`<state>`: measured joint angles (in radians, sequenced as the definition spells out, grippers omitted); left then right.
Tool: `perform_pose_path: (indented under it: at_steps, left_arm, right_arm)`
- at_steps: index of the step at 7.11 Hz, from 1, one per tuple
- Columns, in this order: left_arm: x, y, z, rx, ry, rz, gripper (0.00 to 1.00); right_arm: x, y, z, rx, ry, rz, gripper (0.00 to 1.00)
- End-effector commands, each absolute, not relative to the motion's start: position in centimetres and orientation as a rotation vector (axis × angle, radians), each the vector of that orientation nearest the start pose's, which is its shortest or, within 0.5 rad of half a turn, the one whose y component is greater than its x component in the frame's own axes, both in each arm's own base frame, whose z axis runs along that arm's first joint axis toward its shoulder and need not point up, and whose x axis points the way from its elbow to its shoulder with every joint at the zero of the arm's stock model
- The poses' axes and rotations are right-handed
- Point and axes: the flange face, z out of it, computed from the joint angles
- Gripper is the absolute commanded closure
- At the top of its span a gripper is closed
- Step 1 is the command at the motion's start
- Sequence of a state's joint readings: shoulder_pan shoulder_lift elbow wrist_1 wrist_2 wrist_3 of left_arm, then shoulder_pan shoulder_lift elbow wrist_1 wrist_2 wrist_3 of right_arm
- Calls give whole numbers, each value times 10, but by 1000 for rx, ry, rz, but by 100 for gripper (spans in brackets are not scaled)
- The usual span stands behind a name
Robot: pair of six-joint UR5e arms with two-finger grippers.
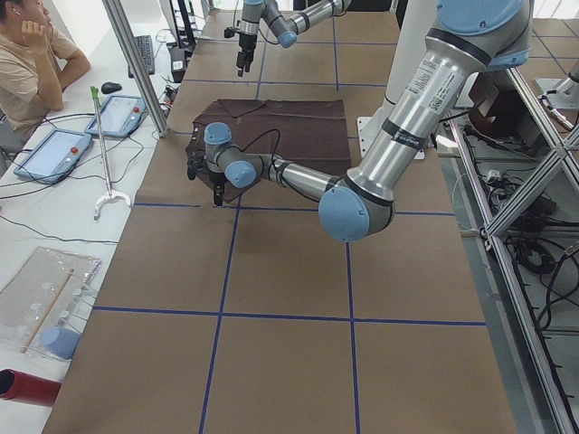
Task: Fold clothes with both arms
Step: 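Move the left gripper to the sleeve nearest it at the shoulder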
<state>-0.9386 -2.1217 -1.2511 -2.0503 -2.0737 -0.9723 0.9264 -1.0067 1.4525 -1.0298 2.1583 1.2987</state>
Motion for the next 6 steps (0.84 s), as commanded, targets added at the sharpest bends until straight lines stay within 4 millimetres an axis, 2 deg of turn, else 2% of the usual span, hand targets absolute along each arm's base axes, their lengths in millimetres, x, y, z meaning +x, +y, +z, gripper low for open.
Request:
perform_pose_path:
  at_steps: [1,6]
  left_arm:
    - [398,-632,434,113,831,-129,34]
    - [409,-635,441,119,800,-134,37]
  right_arm:
    - [-360,-610,317,96,-1092,301,0]
    - [-359,-610,319,96,-1091,303,0]
